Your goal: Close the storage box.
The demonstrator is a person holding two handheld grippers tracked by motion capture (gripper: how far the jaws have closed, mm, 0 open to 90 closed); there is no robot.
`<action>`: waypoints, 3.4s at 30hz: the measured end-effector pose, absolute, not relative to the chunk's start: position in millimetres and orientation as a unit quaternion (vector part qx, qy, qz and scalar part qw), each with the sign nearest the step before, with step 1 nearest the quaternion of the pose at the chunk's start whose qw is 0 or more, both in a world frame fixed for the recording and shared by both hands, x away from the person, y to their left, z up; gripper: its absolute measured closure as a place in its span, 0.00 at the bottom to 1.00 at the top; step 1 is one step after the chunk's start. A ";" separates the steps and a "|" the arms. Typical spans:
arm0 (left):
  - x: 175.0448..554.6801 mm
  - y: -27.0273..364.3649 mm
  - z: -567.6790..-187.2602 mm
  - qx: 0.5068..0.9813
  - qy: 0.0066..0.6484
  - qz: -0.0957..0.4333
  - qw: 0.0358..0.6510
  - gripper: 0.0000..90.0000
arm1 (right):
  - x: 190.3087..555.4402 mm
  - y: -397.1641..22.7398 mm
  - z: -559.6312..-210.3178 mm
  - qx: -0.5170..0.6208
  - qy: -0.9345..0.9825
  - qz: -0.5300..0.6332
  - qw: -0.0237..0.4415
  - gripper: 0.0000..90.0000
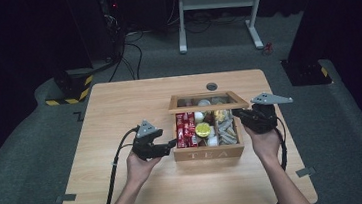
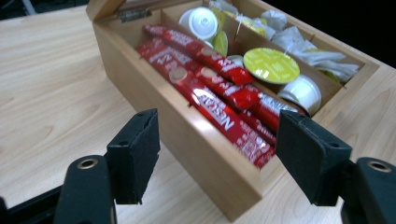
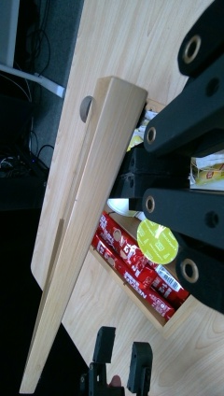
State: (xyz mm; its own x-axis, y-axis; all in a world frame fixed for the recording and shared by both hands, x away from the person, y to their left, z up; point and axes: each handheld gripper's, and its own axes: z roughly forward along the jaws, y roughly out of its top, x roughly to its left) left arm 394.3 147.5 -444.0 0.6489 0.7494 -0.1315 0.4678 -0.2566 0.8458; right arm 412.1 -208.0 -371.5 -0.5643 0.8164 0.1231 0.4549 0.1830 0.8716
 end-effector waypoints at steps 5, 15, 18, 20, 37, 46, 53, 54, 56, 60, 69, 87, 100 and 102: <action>396.1 138.7 -440.5 0.782 0.381 0.152 0.469 0.34 | 414.6 -211.2 -369.1 0.428 0.743 0.479 0.188 1.00; 403.8 111.6 -442.3 0.798 0.363 0.150 0.458 0.33 | 419.4 -213.0 -368.2 0.425 0.744 0.479 0.190 1.00; 405.2 103.8 -440.2 0.801 0.352 0.157 0.458 0.33 | 420.3 -212.9 -367.5 0.423 0.746 0.477 0.192 1.00; 405.9 98.3 -440.0 0.804 0.348 0.156 0.456 0.33 | 421.3 -212.5 -366.3 0.423 0.746 0.477 0.192 1.00; 425.4 59.9 -441.5 0.830 0.319 0.172 0.423 0.33 | 425.8 -213.0 -363.8 0.416 0.746 0.482 0.196 1.00; 438.2 46.6 -445.8 0.838 0.318 0.168 0.410 0.33 | 427.8 -212.9 -362.6 0.415 0.745 0.484 0.197 1.00; 445.3 35.9 -450.0 0.846 0.315 0.177 0.394 0.32 | 428.0 -212.2 -362.7 0.415 0.745 0.483 0.197 0.99; 445.7 34.6 -450.2 0.848 0.312 0.179 0.389 0.33 | 428.0 -212.2 -362.7 0.415 0.746 0.483 0.197 0.99; 446.2 32.2 -450.6 0.852 0.308 0.181 0.383 0.32 | 428.0 -212.2 -362.7 0.415 0.746 0.483 0.196 0.99; 446.8 29.7 -452.4 0.854 0.309 0.178 0.378 0.32 | 428.2 -211.9 -362.8 0.415 0.746 0.482 0.196 0.99; 444.0 25.6 -452.6 0.863 0.295 0.170 0.374 0.32 | 428.9 -211.1 -363.3 0.415 0.748 0.479 0.194 0.99; 446.4 10.1 -455.6 0.877 0.299 0.173 0.335 0.45 | 430.1 -210.6 -363.6 0.415 0.747 0.482 0.195 0.99; 439.6 30.6 -432.5 0.854 0.312 0.156 0.387 0.45 | 430.6 -210.4 -363.1 0.419 0.744 0.484 0.193 0.99; 438.2 32.8 -430.9 0.852 0.312 0.157 0.389 0.45 | 431.0 -210.6 -363.1 0.417 0.744 0.485 0.195 0.99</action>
